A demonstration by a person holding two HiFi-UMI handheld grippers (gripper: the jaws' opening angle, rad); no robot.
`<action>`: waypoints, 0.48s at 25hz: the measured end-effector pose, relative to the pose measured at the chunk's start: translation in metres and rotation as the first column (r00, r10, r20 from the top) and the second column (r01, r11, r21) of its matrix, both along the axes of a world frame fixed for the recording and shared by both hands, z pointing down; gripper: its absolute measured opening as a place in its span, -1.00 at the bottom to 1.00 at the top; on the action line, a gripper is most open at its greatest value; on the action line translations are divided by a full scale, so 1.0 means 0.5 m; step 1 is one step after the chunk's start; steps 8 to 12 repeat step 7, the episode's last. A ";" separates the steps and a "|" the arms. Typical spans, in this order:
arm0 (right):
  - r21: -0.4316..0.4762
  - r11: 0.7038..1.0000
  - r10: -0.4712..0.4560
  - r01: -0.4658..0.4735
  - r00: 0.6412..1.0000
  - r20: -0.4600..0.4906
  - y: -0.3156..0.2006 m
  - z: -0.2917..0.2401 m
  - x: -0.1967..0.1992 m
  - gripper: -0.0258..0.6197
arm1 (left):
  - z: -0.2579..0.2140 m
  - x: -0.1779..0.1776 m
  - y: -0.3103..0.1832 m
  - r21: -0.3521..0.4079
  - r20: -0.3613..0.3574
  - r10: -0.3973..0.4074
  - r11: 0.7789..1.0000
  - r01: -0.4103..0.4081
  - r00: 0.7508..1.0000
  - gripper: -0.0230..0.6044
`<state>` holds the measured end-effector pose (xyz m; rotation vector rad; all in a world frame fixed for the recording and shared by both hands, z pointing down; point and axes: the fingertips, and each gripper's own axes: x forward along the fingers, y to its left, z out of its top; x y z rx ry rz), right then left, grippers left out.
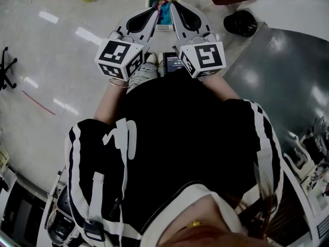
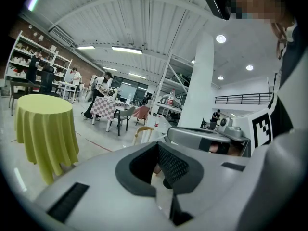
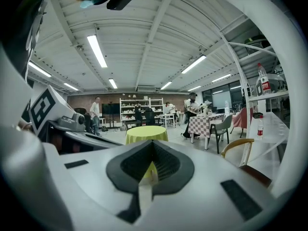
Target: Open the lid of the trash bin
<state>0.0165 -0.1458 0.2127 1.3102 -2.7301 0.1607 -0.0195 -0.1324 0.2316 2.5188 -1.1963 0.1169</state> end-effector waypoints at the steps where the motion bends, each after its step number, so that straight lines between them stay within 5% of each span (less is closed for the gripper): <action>1: 0.000 1.000 0.002 -0.002 1.000 0.001 -0.001 0.000 -0.001 -0.89 | -0.001 -0.002 -0.001 0.001 -0.001 -0.001 1.000 0.001 1.000 -0.90; 12: 0.005 1.000 0.011 -0.011 1.000 0.004 0.004 -0.003 0.001 -0.89 | -0.005 -0.002 0.002 0.011 -0.004 0.001 1.000 -0.001 1.000 -0.90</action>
